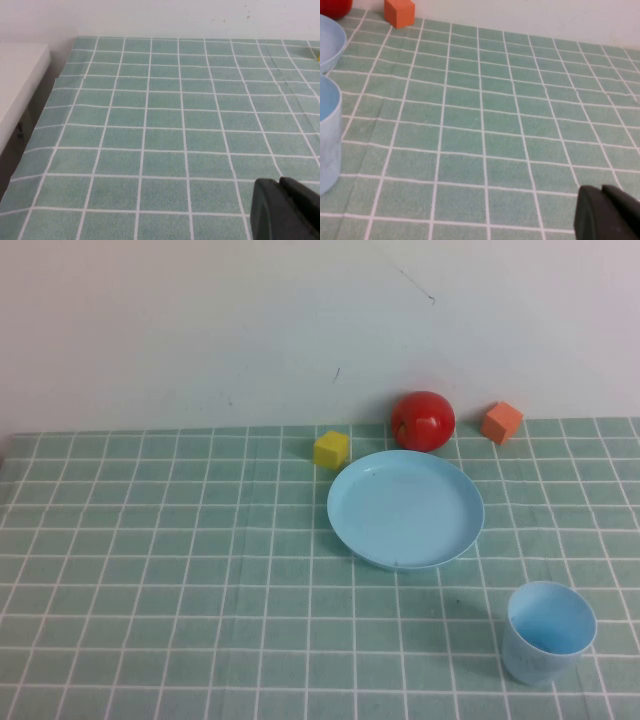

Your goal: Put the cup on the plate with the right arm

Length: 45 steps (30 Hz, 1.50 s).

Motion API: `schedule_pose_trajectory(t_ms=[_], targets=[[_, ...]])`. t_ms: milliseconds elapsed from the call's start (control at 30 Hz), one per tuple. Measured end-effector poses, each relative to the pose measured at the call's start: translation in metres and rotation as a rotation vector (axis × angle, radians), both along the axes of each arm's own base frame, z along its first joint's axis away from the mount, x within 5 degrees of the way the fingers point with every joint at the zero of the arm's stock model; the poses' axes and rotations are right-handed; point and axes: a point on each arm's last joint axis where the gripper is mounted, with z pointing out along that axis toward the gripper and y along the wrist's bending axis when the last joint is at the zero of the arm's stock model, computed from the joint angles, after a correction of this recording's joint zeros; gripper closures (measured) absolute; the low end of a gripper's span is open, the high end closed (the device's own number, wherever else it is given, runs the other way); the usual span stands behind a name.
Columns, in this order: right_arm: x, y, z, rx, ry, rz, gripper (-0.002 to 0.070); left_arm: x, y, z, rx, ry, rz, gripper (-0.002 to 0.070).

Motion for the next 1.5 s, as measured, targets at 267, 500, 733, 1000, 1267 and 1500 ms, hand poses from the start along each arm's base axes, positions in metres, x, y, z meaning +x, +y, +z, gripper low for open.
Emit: schedule_pose_trajectory(t_ms=[267,500,733,1000,1267,1500], targets=[[0.000,0.000,0.000,0.000,0.000,0.000,0.0679,0.000,0.000,0.000,0.000,0.000,0.000,0.0678],[0.000,0.000,0.000,-0.005,0.001,0.002,0.0679,0.000,0.000,0.000,0.000,0.000,0.000,0.0678],[0.000,0.000,0.000,-0.005,0.001,0.002,0.0679,0.000,0.000,0.000,0.000,0.000,0.000,0.0678],[0.001,-0.001,0.001,-0.038,-0.012,0.006,0.0679,0.000,0.000,0.000,0.000,0.000,0.000,0.0678],[0.006,0.001,0.028,-0.075,-0.320,0.031,0.0679,0.000,0.000,0.000,0.000,0.000,0.000,0.0678],[0.002,0.005,0.058,-0.109,-0.650,0.058,0.0679,0.000,0.000,0.000,0.000,0.000,0.000,0.0677]])
